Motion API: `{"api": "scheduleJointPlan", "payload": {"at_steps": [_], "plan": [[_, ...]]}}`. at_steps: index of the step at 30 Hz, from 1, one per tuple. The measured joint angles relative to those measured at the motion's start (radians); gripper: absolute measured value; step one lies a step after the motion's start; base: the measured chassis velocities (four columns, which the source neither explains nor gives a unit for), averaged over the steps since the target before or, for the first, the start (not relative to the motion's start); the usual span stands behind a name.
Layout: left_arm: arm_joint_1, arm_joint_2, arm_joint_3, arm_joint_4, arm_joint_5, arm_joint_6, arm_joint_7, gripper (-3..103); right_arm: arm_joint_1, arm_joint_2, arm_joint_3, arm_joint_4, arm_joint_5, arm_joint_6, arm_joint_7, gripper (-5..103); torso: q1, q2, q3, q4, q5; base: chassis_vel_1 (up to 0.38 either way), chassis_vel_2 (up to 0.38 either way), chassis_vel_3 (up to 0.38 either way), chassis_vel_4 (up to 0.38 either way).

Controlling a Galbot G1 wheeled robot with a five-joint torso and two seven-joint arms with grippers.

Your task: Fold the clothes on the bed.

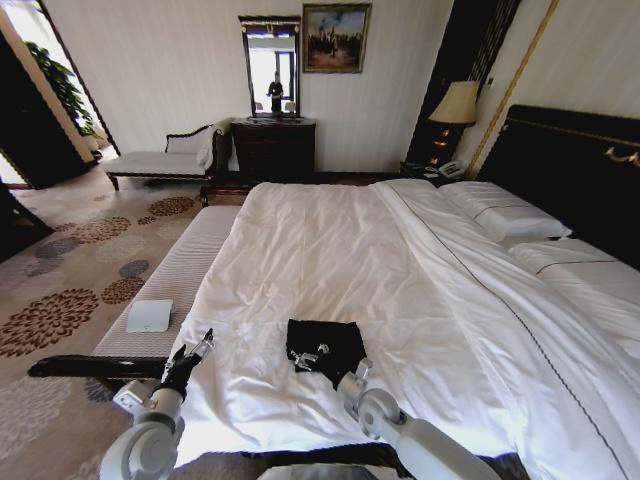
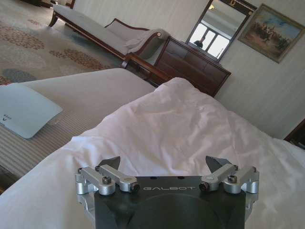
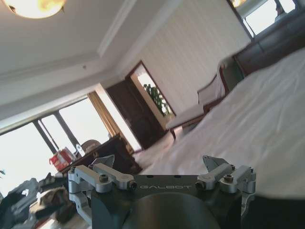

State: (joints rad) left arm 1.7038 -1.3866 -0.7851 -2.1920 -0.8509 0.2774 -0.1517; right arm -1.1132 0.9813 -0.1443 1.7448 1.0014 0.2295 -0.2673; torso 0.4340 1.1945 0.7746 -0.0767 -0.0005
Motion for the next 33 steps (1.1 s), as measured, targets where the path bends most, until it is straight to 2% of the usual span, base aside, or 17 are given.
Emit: {"api": "scheduleJointPlan", "payload": {"at_steps": [2,3,5,6,7,8,10,11,13,16,17,21,22,24,26,33], "plan": [[0.0,0.002,-0.001,-0.015,-0.007,-0.003,0.006,100,-0.01,-0.012,0.102,0.032,-0.024,0.022,0.006,100,0.0,0.0,0.0,-0.0001,-0.0004,0.0,0.0,0.0,0.0],[0.0,0.002,-0.001,-0.023,-0.008,-0.005,0.01,100,-0.017,-0.016,0.151,0.052,-0.046,0.023,0.055,100,0.0,0.0,0.0,-0.0001,-0.0001,0.0,0.0,0.0,0.0],[0.002,0.003,0.004,-0.044,-0.002,-0.013,0.025,100,-0.044,-0.023,0.265,0.094,-0.13,-0.028,0.251,100,0.0,0.0,0.0,0.0004,-0.0001,0.0,0.0,0.0,0.0],[0.002,0.003,0.004,-0.044,-0.002,-0.013,0.025,100,-0.044,-0.023,0.265,0.094,-0.13,-0.028,0.251,100,0.0,0.0,0.0,0.0004,-0.0001,0.0,0.0,0.0,0.0],[0.005,0.005,0.009,-0.056,0.007,-0.018,0.027,100,-0.079,-0.025,0.345,0.119,-0.193,-0.071,0.359,100,0.0,0.0,0.0,0.0002,0.0,0.0,0.0,0.0,0.0],[0.009,0.008,0.015,-0.071,0.018,-0.029,0.021,100,-0.121,-0.025,0.429,0.138,-0.248,-0.097,0.425,100,0.0,0.0,0.0,-0.0003,0.0,0.0,0.0,0.0,0.0],[0.013,0.014,0.022,-0.089,0.06,-0.061,0.01,100,-0.205,-0.02,0.566,0.178,-0.324,-0.122,0.49,100,0.0,0.0,0.0,-0.0004,0.0,0.0,0.0,0.0,0.0],[0.013,0.014,0.022,-0.089,0.06,-0.061,0.01,100,-0.205,-0.02,0.566,0.178,-0.324,-0.122,0.49,100,0.0,0.0,0.0,-0.0004,0.0,0.0,0.0,0.0,0.0],[0.02,0.021,0.024,-0.099,0.138,-0.087,0.027,100,-0.292,-0.001,0.686,0.224,-0.388,-0.102,0.542,100,0.0,0.0,0.0,-0.0005,0.0001,0.0,0.0,0.0,0.0],[0.039,0.03,0.036,-0.113,0.259,-0.13,0.076,100,-0.429,0.048,0.835,0.312,-0.476,-0.065,0.551,100,0.0,0.0,0.0,-0.0001,-0.0002,0.0,0.0,0.0,0.0],[0.039,0.03,0.036,-0.113,0.259,-0.13,0.076,100,-0.429,0.048,0.835,0.312,-0.476,-0.065,0.551,100,0.0,0.0,0.0,-0.0001,-0.0002,0.0,0.0,0.0,0.0],[0.082,0.034,0.07,-0.142,0.35,-0.187,0.18,100,-0.606,0.169,0.95,0.442,-0.553,-0.031,0.52,100,0.0,0.0,0.0,-0.0003,-0.0003,0.0,0.0,0.0,0.0],[0.082,0.034,0.07,-0.142,0.35,-0.187,0.18,100,-0.606,0.169,0.95,0.442,-0.553,-0.031,0.52,100,0.0,0.0,0.0,-0.0003,-0.0003,0.0,0.0,0.0,0.0],[0.102,0.036,0.085,-0.159,0.368,-0.217,0.222,100,-0.664,0.24,0.973,0.5,-0.599,-0.028,0.529,100,0.0,0.0,0.0,-0.0004,-0.0002,0.0,0.0,0.0,0.0],[0.113,0.037,0.088,-0.178,0.37,-0.234,0.246,100,-0.699,0.279,0.982,0.536,-0.654,-0.003,0.533,100,0.0,0.0,0.0,-0.0001,-0.0005,0.0,0.0,0.0,0.0],[0.128,0.04,0.077,-0.202,0.358,-0.247,0.27,100,-0.732,0.301,0.978,0.565,-0.686,0.021,0.521,100,0.0,0.0,0.0,0.0,-0.0003,0.0,0.0,0.0,0.0]]}}
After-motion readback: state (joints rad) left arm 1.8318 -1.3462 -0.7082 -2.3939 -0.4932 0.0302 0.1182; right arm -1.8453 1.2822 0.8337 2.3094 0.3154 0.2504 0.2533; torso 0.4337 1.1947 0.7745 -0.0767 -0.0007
